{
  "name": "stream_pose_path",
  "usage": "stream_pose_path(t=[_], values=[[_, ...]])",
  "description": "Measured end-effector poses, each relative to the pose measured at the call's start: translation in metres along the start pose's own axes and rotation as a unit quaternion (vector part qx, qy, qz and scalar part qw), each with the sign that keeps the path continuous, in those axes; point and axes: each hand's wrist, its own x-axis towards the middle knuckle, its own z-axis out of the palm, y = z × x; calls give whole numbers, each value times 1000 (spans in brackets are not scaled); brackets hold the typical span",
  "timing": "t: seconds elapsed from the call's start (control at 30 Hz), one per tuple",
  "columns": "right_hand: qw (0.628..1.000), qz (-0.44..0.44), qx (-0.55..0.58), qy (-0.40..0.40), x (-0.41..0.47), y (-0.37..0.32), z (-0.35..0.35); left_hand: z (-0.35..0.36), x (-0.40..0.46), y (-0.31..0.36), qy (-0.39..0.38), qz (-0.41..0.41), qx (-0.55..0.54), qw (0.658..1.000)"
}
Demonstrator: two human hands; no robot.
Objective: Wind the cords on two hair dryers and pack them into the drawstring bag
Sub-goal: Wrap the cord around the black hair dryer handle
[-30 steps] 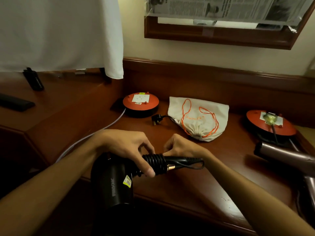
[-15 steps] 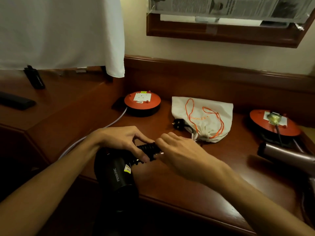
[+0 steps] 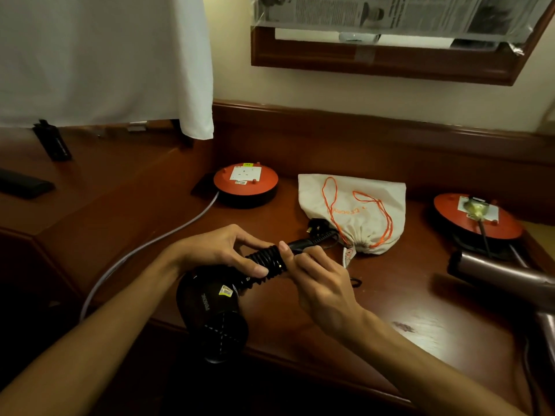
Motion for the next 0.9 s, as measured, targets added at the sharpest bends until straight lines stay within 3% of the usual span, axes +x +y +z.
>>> stream_pose_path(t=[0.23, 0.5, 0.73, 0.9], values=[[981, 163, 103, 4, -8, -14, 12, 4, 11, -11, 6, 50, -30, 998], [956, 248, 158, 10, -18, -30, 14, 3, 19, -4, 28, 28, 84, 996], [915, 309, 253, 56, -16, -25, 12, 33, 24, -8, 109, 98, 48, 988], [871, 361, 331, 41, -15, -18, -3, 29, 28, -11, 127, 91, 54, 986]])
